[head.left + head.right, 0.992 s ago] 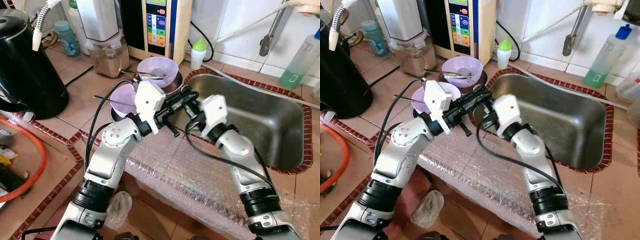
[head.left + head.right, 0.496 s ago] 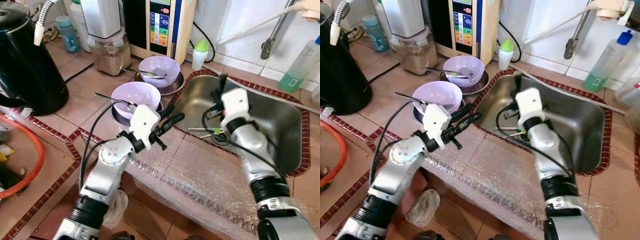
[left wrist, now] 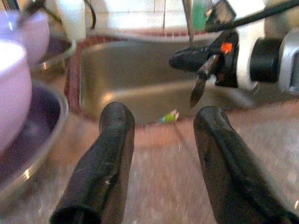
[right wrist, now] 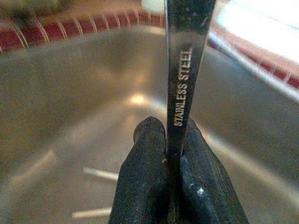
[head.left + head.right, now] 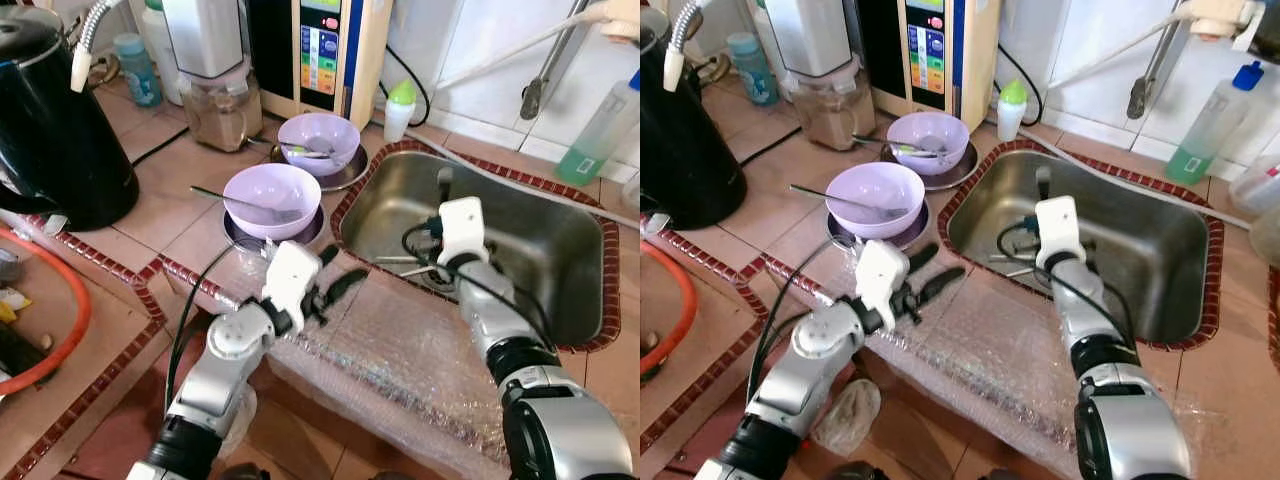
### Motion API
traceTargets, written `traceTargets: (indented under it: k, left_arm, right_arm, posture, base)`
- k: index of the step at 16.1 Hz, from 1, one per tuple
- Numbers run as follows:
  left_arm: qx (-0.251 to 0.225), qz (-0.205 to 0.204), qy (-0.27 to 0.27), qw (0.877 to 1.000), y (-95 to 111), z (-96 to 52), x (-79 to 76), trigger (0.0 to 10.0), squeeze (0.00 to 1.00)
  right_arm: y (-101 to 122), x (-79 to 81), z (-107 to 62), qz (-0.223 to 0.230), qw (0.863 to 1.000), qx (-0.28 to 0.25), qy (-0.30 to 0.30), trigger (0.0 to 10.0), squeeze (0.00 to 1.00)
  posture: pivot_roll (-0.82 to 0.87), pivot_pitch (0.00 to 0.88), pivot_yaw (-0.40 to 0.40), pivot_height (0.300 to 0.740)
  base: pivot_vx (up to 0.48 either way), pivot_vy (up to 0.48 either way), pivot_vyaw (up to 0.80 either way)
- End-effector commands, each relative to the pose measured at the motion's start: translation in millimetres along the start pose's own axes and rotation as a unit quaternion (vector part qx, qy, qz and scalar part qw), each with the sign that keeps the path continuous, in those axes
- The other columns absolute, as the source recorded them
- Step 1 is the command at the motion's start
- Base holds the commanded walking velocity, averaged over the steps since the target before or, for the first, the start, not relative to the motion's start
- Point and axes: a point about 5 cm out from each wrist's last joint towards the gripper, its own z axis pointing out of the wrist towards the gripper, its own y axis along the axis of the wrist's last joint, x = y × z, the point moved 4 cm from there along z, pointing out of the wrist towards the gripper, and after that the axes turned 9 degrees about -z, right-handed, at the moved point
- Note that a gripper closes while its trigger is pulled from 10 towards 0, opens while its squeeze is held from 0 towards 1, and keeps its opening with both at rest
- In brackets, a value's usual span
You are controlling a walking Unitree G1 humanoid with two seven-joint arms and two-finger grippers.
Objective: Kitchen organization
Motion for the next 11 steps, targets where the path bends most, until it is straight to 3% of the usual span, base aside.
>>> traceTargets:
  k: [1,2,3,4,7,8,11]
  left_arm:
    - [0.017,0.008,-0.002,1.000,-2,1.8,1.1,10.0,1.00]
    - [0.027,0.017,-0.005,0.999,-2,2.2,2.9,10.0,1.00]
    - [0.032,0.019,0.002,0.999,2,4.3,9.2,10.0,1.00]
    - [0.030,0.018,-0.003,0.999,5,5.0,10.6,10.0,1.00]
    - [0.022,0.028,-0.003,0.999,16,10.5,19.9,10.0,1.00]
    - [0.023,0.043,-0.009,0.999,18,11.7,19.8,10.0,1.00]
    - [0.031,0.061,-0.009,0.998,21,17.2,23.5,10.0,1.00]
  right_arm:
    - [4,2.3,3.5,-0.020,1.000,0.003,0.009,0.0,0.00]
    - [0,5.1,4.0,-0.031,0.999,0.015,0.012,5.3,0.00]
    - [-3,7.8,3.9,-0.029,0.999,0.021,0.014,8.8,0.00]
    - [-4,9.2,3.5,-0.029,0.999,0.025,0.014,10.0,0.00]
    - [-16,15.2,0.0,-0.008,0.999,0.046,0.002,10.0,0.00]
    - [-19,15.9,-1.3,0.000,0.999,0.047,0.001,10.0,1.00]
    - [-27,11.2,-4.5,0.003,0.998,0.057,-0.013,10.0,1.00]
  posture:
    - [-0.03,0.000,-0.008,0.740]
    - [-0.03,0.000,-0.004,0.740]
    - [-0.02,0.000,0.003,0.740]
    - [-0.03,0.000,0.012,0.740]
    - [-0.03,0.000,0.041,0.740]
    - [-0.04,0.000,0.047,0.740]
    - [-0.05,0.000,0.055,0.740]
  base:
    - [0.000,0.000,0.00]
    - [0.000,0.000,0.00]
    - [0.000,0.000,0.00]
    - [0.000,0.000,0.00]
    - [0.000,0.000,0.00]
    - [0.000,0.000,0.00]
    - [0.000,0.000,0.00]
